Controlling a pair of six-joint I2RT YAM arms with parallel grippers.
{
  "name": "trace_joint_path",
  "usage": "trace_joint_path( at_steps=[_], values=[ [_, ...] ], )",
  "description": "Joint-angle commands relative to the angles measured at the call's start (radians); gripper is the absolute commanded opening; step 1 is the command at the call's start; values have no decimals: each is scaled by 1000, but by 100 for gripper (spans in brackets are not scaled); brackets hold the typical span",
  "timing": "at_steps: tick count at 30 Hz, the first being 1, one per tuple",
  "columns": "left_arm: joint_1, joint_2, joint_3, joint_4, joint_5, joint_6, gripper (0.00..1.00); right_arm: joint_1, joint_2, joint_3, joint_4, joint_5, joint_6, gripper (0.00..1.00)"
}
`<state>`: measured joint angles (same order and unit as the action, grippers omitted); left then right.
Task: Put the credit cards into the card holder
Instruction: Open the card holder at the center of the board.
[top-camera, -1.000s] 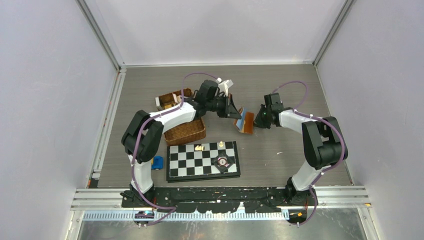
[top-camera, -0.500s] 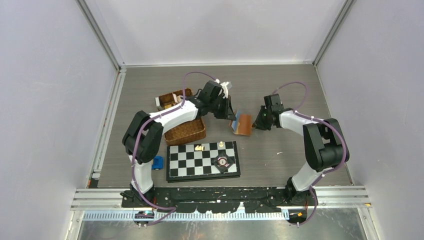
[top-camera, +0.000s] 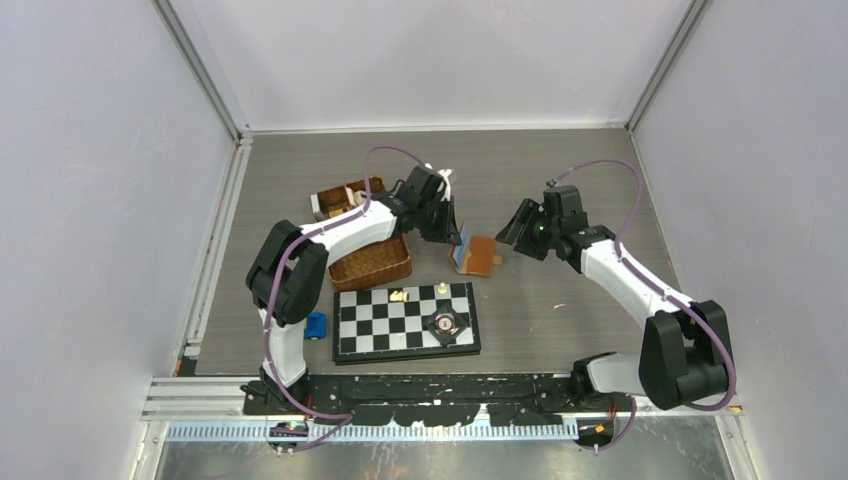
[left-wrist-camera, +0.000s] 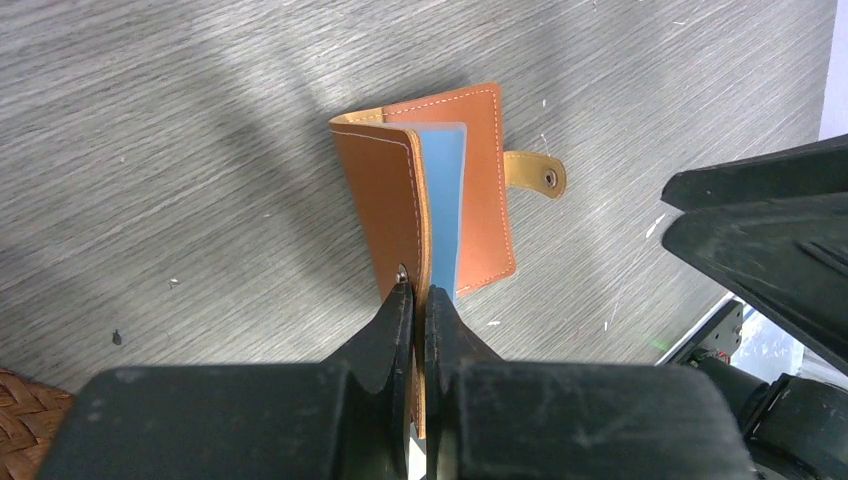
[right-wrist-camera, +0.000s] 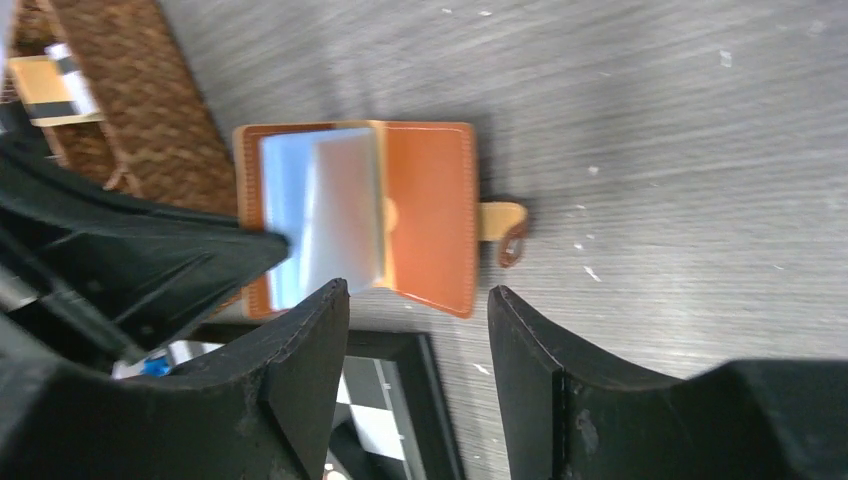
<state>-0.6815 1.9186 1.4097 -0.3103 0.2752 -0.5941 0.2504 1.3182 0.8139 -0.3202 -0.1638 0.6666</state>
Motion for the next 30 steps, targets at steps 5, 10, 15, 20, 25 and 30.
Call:
trace_joint_path(
  at_steps=[5, 10, 15, 20, 25, 30],
  values=[
    [-1, 0, 7, 22, 3, -2, 0, 66, 62, 26, 174, -79, 105, 60],
    [-1, 3, 7, 22, 15, -4, 0, 111, 151, 53, 256, -91, 153, 61],
    [-1, 2, 8, 20, 15, -4, 0, 139, 231, 76, 303, -82, 182, 62],
    [-1, 5, 7, 16, 14, -1, 0, 142, 290, 75, 314, -64, 195, 61],
    [-1, 6, 6, 14, 14, 3, 0, 142, 314, 60, 297, -27, 197, 41],
    [0, 6, 6, 11, 22, 7, 0, 142, 328, 50, 275, -7, 193, 19]
  ],
)
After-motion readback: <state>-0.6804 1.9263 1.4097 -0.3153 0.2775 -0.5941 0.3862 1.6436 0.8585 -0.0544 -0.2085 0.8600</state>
